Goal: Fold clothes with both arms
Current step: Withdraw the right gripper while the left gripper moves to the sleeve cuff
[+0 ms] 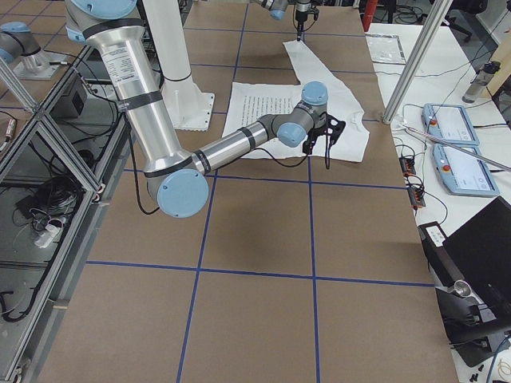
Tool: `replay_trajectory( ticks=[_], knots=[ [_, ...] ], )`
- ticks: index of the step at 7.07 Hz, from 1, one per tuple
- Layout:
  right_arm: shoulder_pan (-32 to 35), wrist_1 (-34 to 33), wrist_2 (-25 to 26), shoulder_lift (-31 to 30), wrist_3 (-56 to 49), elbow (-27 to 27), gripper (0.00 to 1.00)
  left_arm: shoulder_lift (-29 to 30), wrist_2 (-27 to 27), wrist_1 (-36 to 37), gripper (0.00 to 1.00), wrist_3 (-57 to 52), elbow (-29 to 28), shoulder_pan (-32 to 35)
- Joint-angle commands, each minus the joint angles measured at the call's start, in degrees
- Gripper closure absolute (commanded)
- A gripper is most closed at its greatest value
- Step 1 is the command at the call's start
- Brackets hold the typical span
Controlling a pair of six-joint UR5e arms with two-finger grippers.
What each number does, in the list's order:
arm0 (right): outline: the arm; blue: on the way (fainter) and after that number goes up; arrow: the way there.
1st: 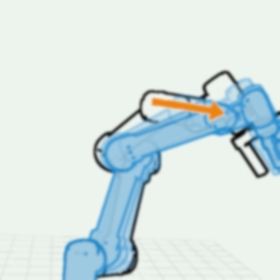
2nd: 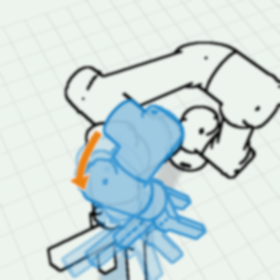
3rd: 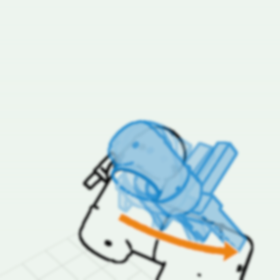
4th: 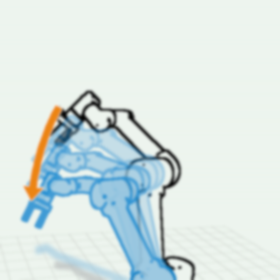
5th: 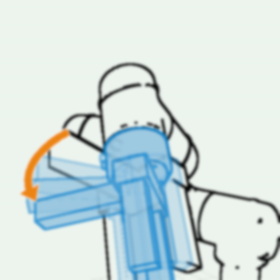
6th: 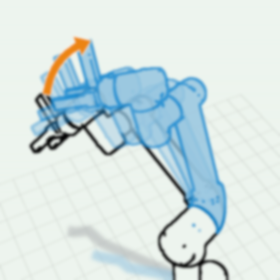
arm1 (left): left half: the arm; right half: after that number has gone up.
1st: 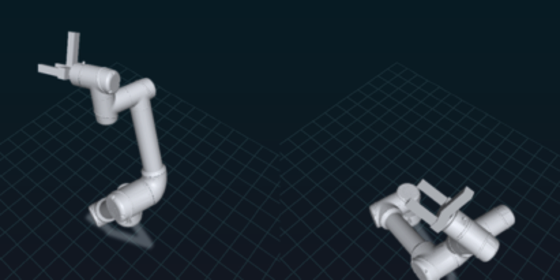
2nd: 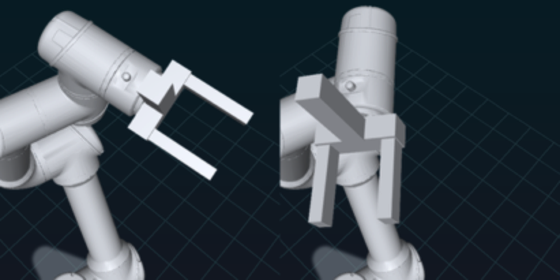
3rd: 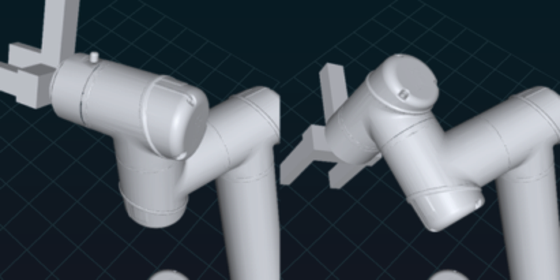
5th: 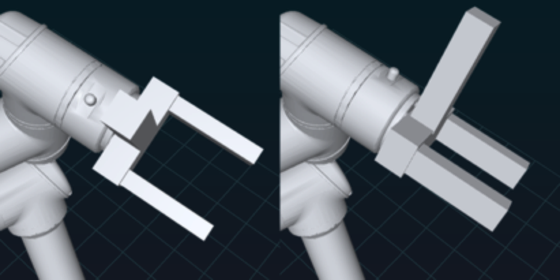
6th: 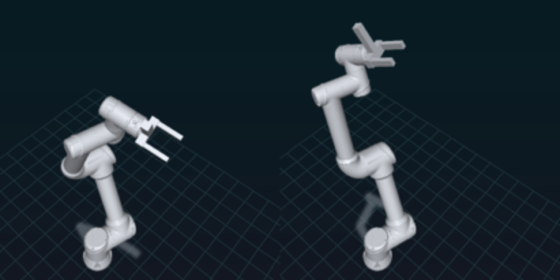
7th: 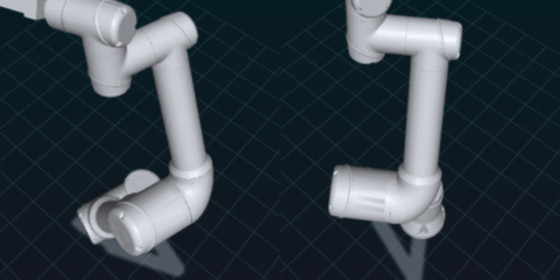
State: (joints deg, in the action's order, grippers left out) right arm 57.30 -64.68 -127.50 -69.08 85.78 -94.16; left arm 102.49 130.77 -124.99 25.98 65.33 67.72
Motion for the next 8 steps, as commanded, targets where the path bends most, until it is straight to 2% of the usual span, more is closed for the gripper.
replay_trajectory(
  ticks=[1, 2, 5, 6, 7, 8],
  knots=[
    [0.00, -0.01, -0.03, -0.09, 0.00, -0.06, 0.01, -0.01, -0.86, -1.13, 0.77, 0.13, -0.38, 0.04],
    [0.00, -0.01, -0.03, -0.09, 0.00, -0.06, 0.01, 0.17, -0.86, -1.22, 1.00, -0.05, -0.12, -0.05],
    [0.09, -0.09, -0.12, -0.09, 0.00, -0.06, 0.01, 1.04, -0.95, -0.95, 1.00, 0.13, 0.41, 0.04],
    [0.26, -0.09, -0.20, -0.09, 0.00, -0.06, 0.01, 0.96, -0.95, -0.95, 0.72, -0.05, 0.32, 0.04],
    [0.53, -0.09, -0.47, -0.09, 0.00, -0.06, 0.01, 1.13, -0.86, -1.04, 0.51, -0.66, 0.15, -0.05],
    [0.53, -0.09, -0.47, -0.09, 0.00, -0.06, 0.01, 1.14, -0.69, -1.04, 0.46, -0.75, 0.15, -0.05]
  ],
)
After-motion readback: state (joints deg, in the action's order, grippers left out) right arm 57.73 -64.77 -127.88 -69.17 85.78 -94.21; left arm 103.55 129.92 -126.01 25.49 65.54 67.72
